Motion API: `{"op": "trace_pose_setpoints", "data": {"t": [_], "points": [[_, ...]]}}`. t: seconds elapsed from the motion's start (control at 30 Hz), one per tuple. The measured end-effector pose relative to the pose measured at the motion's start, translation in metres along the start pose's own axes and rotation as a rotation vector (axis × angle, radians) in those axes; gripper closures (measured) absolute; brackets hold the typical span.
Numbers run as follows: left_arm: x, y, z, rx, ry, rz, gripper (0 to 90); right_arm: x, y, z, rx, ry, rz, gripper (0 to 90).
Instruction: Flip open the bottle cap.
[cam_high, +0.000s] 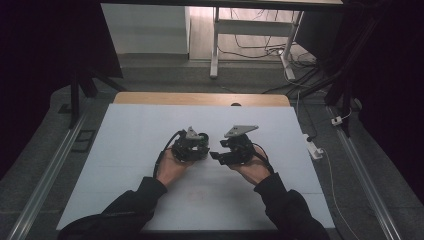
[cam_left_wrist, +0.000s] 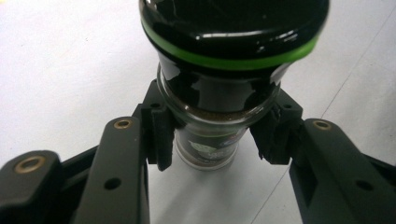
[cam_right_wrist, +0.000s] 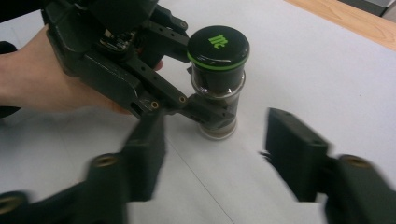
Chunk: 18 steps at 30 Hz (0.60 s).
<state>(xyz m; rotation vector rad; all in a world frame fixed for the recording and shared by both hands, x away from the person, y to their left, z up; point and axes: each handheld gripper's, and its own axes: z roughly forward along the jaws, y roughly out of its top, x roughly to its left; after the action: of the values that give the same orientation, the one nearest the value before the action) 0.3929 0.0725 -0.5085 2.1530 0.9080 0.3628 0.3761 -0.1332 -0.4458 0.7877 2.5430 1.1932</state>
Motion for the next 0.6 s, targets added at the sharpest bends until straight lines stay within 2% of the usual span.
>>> {"op": "trace_pose_setpoints", "data": {"t": [0.03,0.07,0.1,0.13,0.17,0.2,0.6], "points": [[0.000,0.000,0.000,0.000,0.000,0.000,53.4,0.000,0.001,0.001,0.003,0.009,0.000,52.6],[0.000,0.000,0.000,0.000,0.000,0.000,53.3,-0.001,0.002,0.003,0.013,0.022,-0.004,62.4],[0.000,0.000,0.000,0.001,0.001,0.001,53.4,-0.001,0.003,0.005,0.017,0.034,-0.006,67.4],[0.000,0.000,0.000,0.002,0.001,0.002,53.4,-0.001,0.003,0.005,0.017,0.034,-0.006,67.4],[0.000,0.000,0.000,0.004,0.002,0.004,53.4,-0.001,0.003,0.006,0.016,0.041,-0.014,73.1],[0.000,0.000,0.000,0.003,0.002,0.002,53.4,-0.002,0.004,0.008,0.012,0.057,-0.021,88.2],[0.000,0.000,0.000,0.008,0.001,0.008,53.4,0.003,0.015,0.026,0.002,0.084,-0.007,89.8]]}}
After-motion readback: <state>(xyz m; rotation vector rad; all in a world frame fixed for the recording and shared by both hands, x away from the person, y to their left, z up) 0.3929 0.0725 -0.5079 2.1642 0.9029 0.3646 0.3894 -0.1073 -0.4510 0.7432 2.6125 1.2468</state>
